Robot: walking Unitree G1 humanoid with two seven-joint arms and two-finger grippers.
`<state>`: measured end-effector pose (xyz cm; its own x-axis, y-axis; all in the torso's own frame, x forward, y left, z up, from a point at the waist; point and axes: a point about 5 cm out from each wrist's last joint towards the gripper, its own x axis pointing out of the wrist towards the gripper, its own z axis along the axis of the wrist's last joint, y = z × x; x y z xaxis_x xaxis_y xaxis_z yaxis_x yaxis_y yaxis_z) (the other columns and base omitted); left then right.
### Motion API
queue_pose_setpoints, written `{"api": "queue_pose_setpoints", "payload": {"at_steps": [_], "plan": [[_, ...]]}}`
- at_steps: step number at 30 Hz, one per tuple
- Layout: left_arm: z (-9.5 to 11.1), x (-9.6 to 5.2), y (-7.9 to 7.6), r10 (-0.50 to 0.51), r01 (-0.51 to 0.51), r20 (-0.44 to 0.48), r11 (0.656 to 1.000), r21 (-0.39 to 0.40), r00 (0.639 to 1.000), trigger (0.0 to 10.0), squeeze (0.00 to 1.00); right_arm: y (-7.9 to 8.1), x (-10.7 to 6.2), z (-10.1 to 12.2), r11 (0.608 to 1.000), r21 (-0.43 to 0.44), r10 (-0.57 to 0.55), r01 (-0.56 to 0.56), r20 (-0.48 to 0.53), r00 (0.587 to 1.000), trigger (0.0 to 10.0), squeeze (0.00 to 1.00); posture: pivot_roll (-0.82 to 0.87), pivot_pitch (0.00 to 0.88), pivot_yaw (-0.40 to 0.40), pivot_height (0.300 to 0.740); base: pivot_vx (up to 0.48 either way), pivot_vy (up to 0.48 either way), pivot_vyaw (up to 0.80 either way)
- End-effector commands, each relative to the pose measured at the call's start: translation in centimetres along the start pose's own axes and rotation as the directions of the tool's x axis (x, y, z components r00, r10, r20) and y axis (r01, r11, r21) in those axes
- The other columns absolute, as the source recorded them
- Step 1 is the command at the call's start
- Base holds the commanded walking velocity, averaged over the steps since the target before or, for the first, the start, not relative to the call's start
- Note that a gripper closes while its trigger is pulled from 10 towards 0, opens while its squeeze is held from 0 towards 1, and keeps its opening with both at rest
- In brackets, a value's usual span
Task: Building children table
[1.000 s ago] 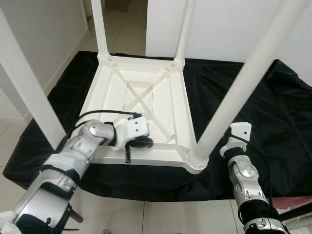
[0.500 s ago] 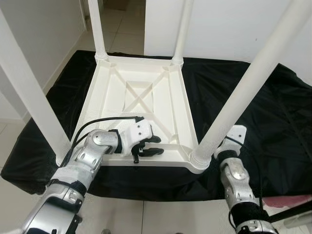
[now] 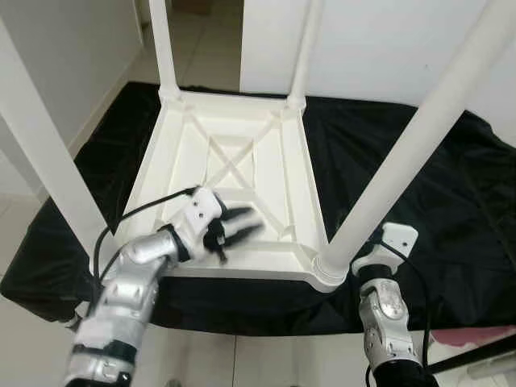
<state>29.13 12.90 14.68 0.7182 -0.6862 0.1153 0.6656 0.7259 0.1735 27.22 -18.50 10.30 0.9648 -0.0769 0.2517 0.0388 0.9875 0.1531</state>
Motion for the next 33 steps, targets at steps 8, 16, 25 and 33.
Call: {"api": "queue_pose_setpoints", "payload": {"at_steps": [8,16,25,33], "plan": [[-0.7,-2.8,-0.4,0.013,-0.015,-0.044,0.998,-0.058,0.999,10.0,0.0,-2.8,-2.1,1.6,0.996,-0.049,0.074,-0.074,-0.007,0.997,10.0,0.0,0.03,0.014,-0.102,0.74,0.0,0.0,0.0],[-0.1,-4.2,-1.3,0.018,-0.02,-0.049,0.999,-0.042,0.999,10.0,0.0,-4.0,-4.4,2.2,0.956,-0.023,0.286,-0.291,-0.118,0.951,10.0,0.0,0.02,0.008,-0.084,0.74,0.0,0.0,0.0],[0.0,-4.0,-1.5,0.023,-0.031,-0.098,0.997,-0.073,0.995,10.0,0.0,-7.3,-6.5,3.4,0.844,0.02,0.514,-0.535,-0.308,0.8,10.0,0.0,0.0,0.0,-0.046,0.74,0.0,0.0,0.0],[-0.2,-3.8,-2.0,-0.006,-0.002,-0.125,0.998,-0.064,0.992,10.0,0.0,-6.3,-6.8,4.2,0.674,0.085,0.7,-0.734,-0.391,0.597,10.0,0.0,-0.01,0.002,-0.035,0.74,0.0,0.0,0.0]]}}
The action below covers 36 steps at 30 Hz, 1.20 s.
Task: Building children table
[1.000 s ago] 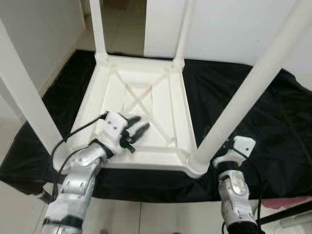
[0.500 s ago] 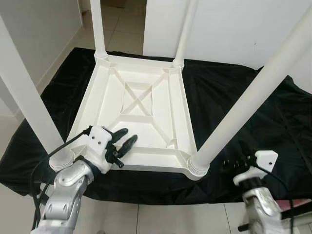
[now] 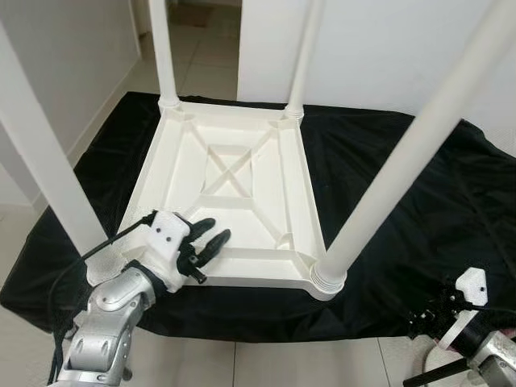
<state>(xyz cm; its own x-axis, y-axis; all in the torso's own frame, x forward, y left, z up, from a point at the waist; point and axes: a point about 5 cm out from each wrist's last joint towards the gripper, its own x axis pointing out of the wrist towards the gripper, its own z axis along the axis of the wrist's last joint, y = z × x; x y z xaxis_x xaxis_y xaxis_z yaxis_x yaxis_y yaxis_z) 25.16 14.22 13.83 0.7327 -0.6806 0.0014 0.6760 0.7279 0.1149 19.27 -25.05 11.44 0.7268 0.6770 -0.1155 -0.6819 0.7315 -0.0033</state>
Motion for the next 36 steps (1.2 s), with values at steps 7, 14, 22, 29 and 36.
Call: {"api": "queue_pose_setpoints", "payload": {"at_steps": [7,14,22,29,36], "plan": [[0.0,0.0,-2.2,-0.137,0.136,-0.015,0.989,-0.054,0.991,10.0,0.0,-0.2,2.4,1.0,0.997,-0.041,0.071,-0.07,0.014,0.997,10.0,0.0,0.01,0.004,-0.049,0.74,0.0,0.0,0.0],[0.6,-0.7,-4.5,-0.296,0.296,0.02,0.947,-0.122,0.955,10.0,0.0,-0.1,4.4,1.3,0.991,-0.038,0.129,-0.128,0.034,0.991,10.0,0.0,0.03,0.002,-0.075,0.74,0.0,0.0,0.0],[0.6,-0.5,-5.1,-0.321,0.32,0.017,0.936,-0.145,0.947,10.0,0.0,0.6,6.2,1.4,0.971,-0.005,0.238,-0.238,0.038,0.971,10.0,0.0,0.05,0.002,-0.092,0.74,0.0,0.0,0.0],[0.7,-0.2,-5.7,-0.329,0.327,0.015,0.932,-0.155,0.944,10.0,0.0,0.8,8.7,1.7,0.971,-0.05,0.237,-0.234,0.078,0.968,10.0,0.0,0.05,0.003,-0.096,0.74,0.0,0.0,0.0],[1.1,0.3,-6.4,-0.37,0.369,0.024,0.915,-0.162,0.929,10.0,0.0,-0.9,10.2,2.3,0.989,-0.089,0.13,-0.121,0.105,0.986,10.0,0.0,0.04,0.01,-0.095,0.74,0.0,0.0,0.0]]}}
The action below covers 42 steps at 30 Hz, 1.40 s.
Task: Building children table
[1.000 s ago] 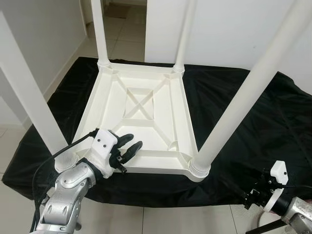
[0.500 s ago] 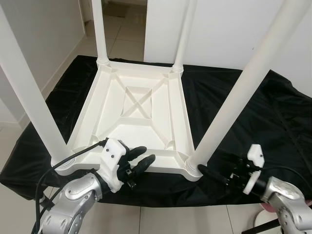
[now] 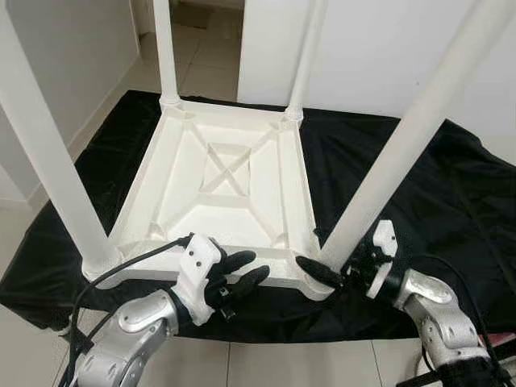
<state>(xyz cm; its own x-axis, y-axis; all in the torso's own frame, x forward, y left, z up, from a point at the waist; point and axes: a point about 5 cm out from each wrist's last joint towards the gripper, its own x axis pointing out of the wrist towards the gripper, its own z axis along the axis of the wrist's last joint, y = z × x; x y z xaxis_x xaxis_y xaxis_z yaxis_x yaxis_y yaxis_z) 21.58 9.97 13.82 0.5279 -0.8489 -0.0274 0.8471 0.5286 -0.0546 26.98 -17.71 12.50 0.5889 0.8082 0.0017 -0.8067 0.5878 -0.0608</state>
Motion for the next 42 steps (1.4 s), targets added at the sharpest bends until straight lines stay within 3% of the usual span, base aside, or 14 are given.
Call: {"api": "queue_pose_setpoints", "payload": {"at_steps": [1,7,12,16,22,29,30,31,32,34,35,36,37,42], "plan": [[0.3,0.3,-0.9,-0.118,0.118,0.003,0.993,0.005,0.993,10.0,0.0,-1.5,-0.6,-0.1,0.996,-0.023,-0.083,0.082,-0.022,0.996,10.0,0.0,0.04,0.009,-0.093,0.74,0.0,0.0,0.0],[0.4,0.5,-0.8,-0.124,0.124,0.004,0.992,0.009,0.992,10.0,0.0,-2.5,-1.2,-0.1,0.99,-0.04,-0.137,0.136,-0.031,0.99,10.0,0.0,0.04,0.008,-0.092,0.74,0.0,0.0,0.0],[0.7,1.4,-0.7,-0.145,0.144,0.019,0.989,0.022,0.989,10.0,0.0,-4.1,-2.2,-0.3,0.968,-0.048,-0.246,0.245,-0.022,0.969,10.0,0.0,0.03,0.003,-0.082,0.74,0.0,0.0,0.0],[0.8,2.4,-0.5,-0.162,0.161,0.026,0.987,0.019,0.986,10.0,0.0,-5.5,-3.4,-0.9,0.92,-0.033,-0.391,0.391,0.0,0.92,10.0,0.0,0.02,0.0,-0.071,0.74,0.0,0.0,0.0],[0.9,2.5,-0.7,-0.172,0.171,0.029,0.985,0.017,0.985,10.0,0.0,-5.3,-3.4,-0.8,0.91,-0.012,-0.414,0.414,0.026,0.91,10.0,0.0,0.01,0.001,-0.065,0.74,0.0,0.0,0.0],[0.8,2.9,-1.0,-0.195,0.195,0.018,0.981,0.02,0.981,10.0,0.0,-4.1,-2.0,-1.0,0.931,-0.049,-0.361,0.363,0.044,0.932,10.0,0.0,0.01,0.0,-0.056,0.74,0.0,0.0,0.0],[0.8,3.1,-1.1,-0.198,0.198,0.013,0.98,0.025,0.98,10.0,0.0,-4.0,-1.7,-1.0,0.932,-0.054,-0.355,0.357,0.05,0.934,7.9,0.0,0.01,0.0,-0.056,0.74,0.0,0.0,0.0],[0.8,3.1,-1.1,-0.198,0.198,0.013,0.98,0.025,0.98,10.0,0.0,-4.0,-1.7,-1.0,0.932,-0.054,-0.355,0.357,0.05,0.934,7.9,0.0,0.01,0.0,-0.056,0.74,0.0,0.0,0.0],[0.8,3.2,-1.1,-0.198,0.197,0.012,0.98,0.026,0.98,10.0,0.0,-4.0,-1.7,-1.0,0.933,-0.058,-0.352,0.354,0.05,0.935,4.4,0.0,0.01,0.0,-0.056,0.74,0.0,0.0,0.0],[0.8,3.2,-1.1,-0.198,0.197,0.012,0.98,0.026,0.98,10.0,0.0,-4.0,-1.7,-1.0,0.933,-0.058,-0.352,0.354,0.05,0.935,4.4,0.0,0.01,0.0,-0.056,0.74,0.0,0.0,0.0],[0.8,3.2,-1.0,-0.194,0.194,0.013,0.981,0.026,0.981,10.0,0.0,-3.9,-1.6,-1.1,0.933,-0.059,-0.352,0.355,0.047,0.935,0.7,0.0,0.01,0.0,-0.059,0.74,0.0,0.0,0.0],[0.8,3.2,-1.0,-0.194,0.194,0.013,0.981,0.026,0.981,10.0,0.0,-3.9,-1.6,-1.1,0.933,-0.059,-0.352,0.355,0.047,0.935,0.7,0.0,0.01,0.0,-0.059,0.74,0.0,0.0,0.0],[0.8,3.3,-1.0,-0.186,0.186,0.01,0.982,0.024,0.982,10.0,0.0,-3.9,-1.6,-1.2,0.931,-0.054,-0.359,0.361,0.045,0.932,0.0,0.0,0.01,0.0,-0.061,0.74,0.0,0.0,0.0],[0.6,3.5,-1.1,-0.166,0.165,0.01,0.986,0.026,0.986,10.0,0.0,-3.9,-1.9,-1.6,0.924,-0.033,-0.38,0.382,0.039,0.924,0.0,0.0,0.01,0.0,-0.066,0.74,0.0,0.0,0.0]]}}
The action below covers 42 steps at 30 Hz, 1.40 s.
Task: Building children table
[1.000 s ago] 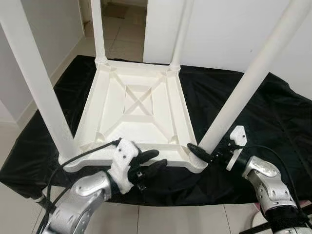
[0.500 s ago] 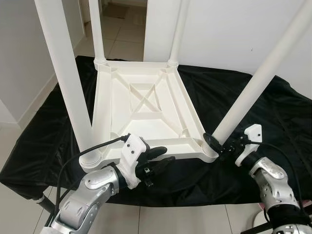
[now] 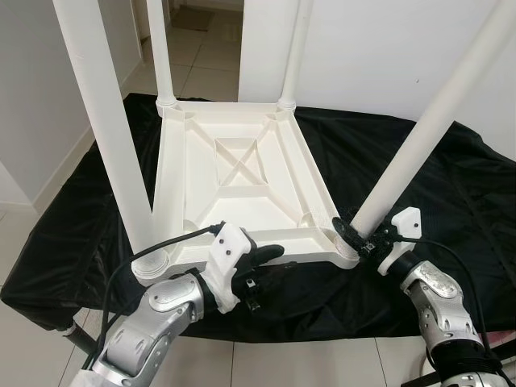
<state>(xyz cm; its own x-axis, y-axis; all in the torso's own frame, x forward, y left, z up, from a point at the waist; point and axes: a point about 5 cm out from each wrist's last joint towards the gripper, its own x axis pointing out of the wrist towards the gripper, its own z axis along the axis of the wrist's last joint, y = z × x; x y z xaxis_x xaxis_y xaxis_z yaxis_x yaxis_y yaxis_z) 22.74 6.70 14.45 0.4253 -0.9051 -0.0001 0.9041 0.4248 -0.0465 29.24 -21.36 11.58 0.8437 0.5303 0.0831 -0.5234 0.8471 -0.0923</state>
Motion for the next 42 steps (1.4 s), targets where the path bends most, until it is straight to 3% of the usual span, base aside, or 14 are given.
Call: {"api": "queue_pose_setpoints", "payload": {"at_steps": [1,6,7,8,16,18,24,27,28,29,33,37,39,42], "plan": [[-0.1,0.2,-0.3,-0.046,0.046,-0.009,0.999,0.014,0.999,10.0,0.0,0.0,-0.4,-0.4,1.0,0.006,-0.01,0.01,-0.022,1.0,0.0,0.0,0.01,0.0,-0.066,0.74,0.0,0.0,0.0],[-0.1,0.4,-0.2,-0.027,0.027,-0.011,0.999,0.035,1.0,10.0,0.0,0.1,-0.7,-0.4,1.0,0.006,-0.029,0.029,-0.023,0.999,0.0,0.0,0.01,0.0,-0.067,0.74,0.0,0.0,0.0],[-0.2,0.5,-0.1,-0.015,0.016,-0.01,0.999,0.04,1.0,10.0,0.0,0.1,-0.7,-0.4,0.999,0.003,-0.045,0.045,-0.02,0.999,8.5,0.0,0.0,0.0,-0.064,0.74,0.0,0.0,0.0],[-0.2,0.6,0.0,-0.004,0.005,-0.008,0.999,0.053,1.0,10.0,0.0,0.0,-0.7,-0.3,0.997,0.016,-0.07,0.07,-0.017,0.997,10.0,0.0,0.0,0.0,-0.064,0.74,0.0,0.0,0.0],[-0.3,0.9,0.4,0.028,-0.026,-0.02,0.996,0.08,0.999,10.0,0.0,0.3,-0.6,-0.2,0.974,0.062,-0.217,0.216,0.018,0.976,10.0,0.0,0.0,0.0,-0.067,0.74,0.0,0.0,0.0],[-0.3,0.8,1.0,0.08,-0.079,-0.01,0.995,0.065,0.997,10.0,0.0,1.5,-1.1,-0.8,0.931,0.057,-0.359,0.36,-0.017,0.933,10.0,0.0,-0.01,0.0,-0.068,0.74,0.0,0.0,0.0],[-0.4,0.9,1.1,0.098,-0.097,-0.008,0.992,0.075,0.995,10.0,0.0,2.1,-1.4,-1.0,0.904,0.062,-0.423,0.423,-0.025,0.906,10.0,0.0,-0.01,0.0,-0.066,0.74,0.0,0.0,0.0],[-0.3,1.0,1.2,0.107,-0.106,-0.003,0.991,0.083,0.994,10.0,0.0,3.0,-1.4,-0.9,0.868,0.087,-0.488,0.489,-0.024,0.872,10.0,0.0,-0.01,0.0,-0.064,0.74,0.0,0.0,0.0],[-0.3,1.1,1.4,0.117,-0.116,-0.009,0.988,0.101,0.993,10.0,0.0,4.0,-1.0,-1.2,0.809,0.074,-0.579,0.583,-0.064,0.813,10.0,0.0,-0.02,0.0,-0.064,0.74,0.0,0.0,0.0],[-0.4,1.1,1.5,0.118,-0.116,-0.011,0.987,0.107,0.993,10.0,0.0,4.2,-0.9,-1.2,0.785,0.065,-0.611,0.616,-0.078,0.788,10.0,0.0,-0.02,0.0,-0.064,0.74,0.0,0.0,0.0],[-0.4,1.1,1.6,0.116,-0.114,-0.012,0.987,0.11,0.993,10.0,0.0,4.5,-0.8,-1.2,0.76,0.055,-0.642,0.648,-0.093,0.761,10.0,0.0,-0.02,0.0,-0.064,0.74,0.0,0.0,0.0],[0.2,1.1,2.8,0.171,-0.171,0.014,0.974,0.147,0.985,10.0,0.0,5.4,0.3,-2.0,0.644,0.106,-0.738,0.757,-0.173,0.652,10.0,0.0,-0.01,0.0,-0.074,0.74,0.0,0.0,0.0],[0.2,1.2,2.8,0.172,-0.173,0.016,0.974,0.148,0.985,10.0,0.0,5.5,0.4,-2.0,0.639,0.104,-0.741,0.762,-0.18,0.646,10.0,0.0,-0.01,0.0,-0.074,0.74,0.0,0.0,0.0],[0.3,1.2,3.1,0.193,-0.195,0.032,0.971,0.14,0.981,10.0,0.0,6.4,1.1,-1.5,0.672,0.093,-0.718,0.735,-0.158,0.677,10.0,0.0,-0.01,0.003,-0.076,0.74,0.0,0.0,0.0]]}}
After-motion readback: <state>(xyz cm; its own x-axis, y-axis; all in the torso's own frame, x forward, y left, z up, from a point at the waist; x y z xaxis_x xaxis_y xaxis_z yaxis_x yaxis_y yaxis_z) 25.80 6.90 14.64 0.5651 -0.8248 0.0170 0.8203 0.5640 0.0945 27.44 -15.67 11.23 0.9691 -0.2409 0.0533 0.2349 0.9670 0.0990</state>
